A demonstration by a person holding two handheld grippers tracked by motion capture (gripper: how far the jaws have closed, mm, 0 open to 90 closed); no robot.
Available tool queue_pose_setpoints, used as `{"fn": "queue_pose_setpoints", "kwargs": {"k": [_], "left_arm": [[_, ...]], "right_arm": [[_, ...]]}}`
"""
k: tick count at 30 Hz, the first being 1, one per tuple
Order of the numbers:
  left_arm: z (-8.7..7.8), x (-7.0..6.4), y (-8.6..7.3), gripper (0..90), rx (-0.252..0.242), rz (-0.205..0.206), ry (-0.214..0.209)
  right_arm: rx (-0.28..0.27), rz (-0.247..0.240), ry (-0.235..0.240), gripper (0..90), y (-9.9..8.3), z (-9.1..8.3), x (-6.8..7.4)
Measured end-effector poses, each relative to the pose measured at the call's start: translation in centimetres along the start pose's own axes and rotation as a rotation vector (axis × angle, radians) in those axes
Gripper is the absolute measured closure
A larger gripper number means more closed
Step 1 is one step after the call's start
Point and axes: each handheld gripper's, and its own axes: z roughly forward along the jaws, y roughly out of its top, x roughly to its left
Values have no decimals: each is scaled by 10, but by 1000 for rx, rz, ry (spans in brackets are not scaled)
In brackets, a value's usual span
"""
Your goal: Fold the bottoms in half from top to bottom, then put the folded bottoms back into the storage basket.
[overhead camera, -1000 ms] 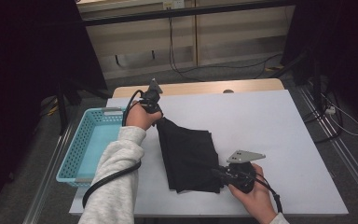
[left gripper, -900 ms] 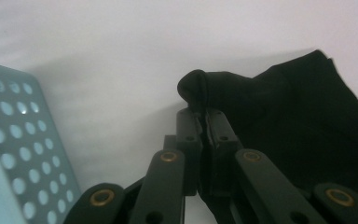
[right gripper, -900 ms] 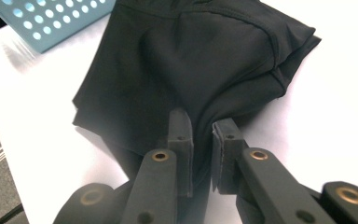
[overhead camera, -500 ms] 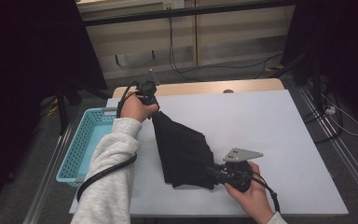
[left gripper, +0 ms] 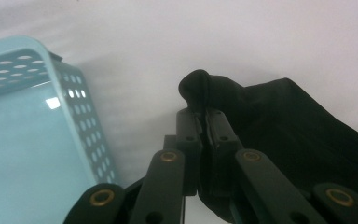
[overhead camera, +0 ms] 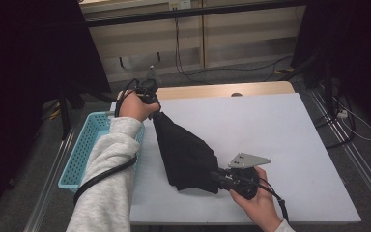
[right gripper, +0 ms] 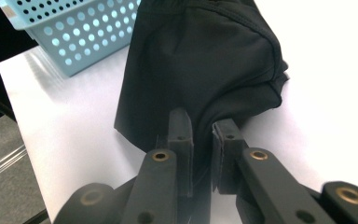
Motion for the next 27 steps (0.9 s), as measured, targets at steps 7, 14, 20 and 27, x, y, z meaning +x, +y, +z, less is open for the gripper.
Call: {"fn": "queue_pose_setpoints", "kwargs": {"k": [7, 14, 20, 27], "left_arm": [[-10, 11, -3, 859, 11, -15, 11], [-24, 20, -6, 860, 1, -37, 6], [-35, 22, -5, 860, 16, -32, 15], [-50, 23, -5, 859, -2, -33, 22]], "right_arm": [[-49, -23, 4, 810, 5, 2, 7], [-81, -44, 15, 810, 12, 4, 14], [-93, -58, 21, 810, 15, 5, 17], [-118, -72, 22, 810, 21, 5, 19]]}}
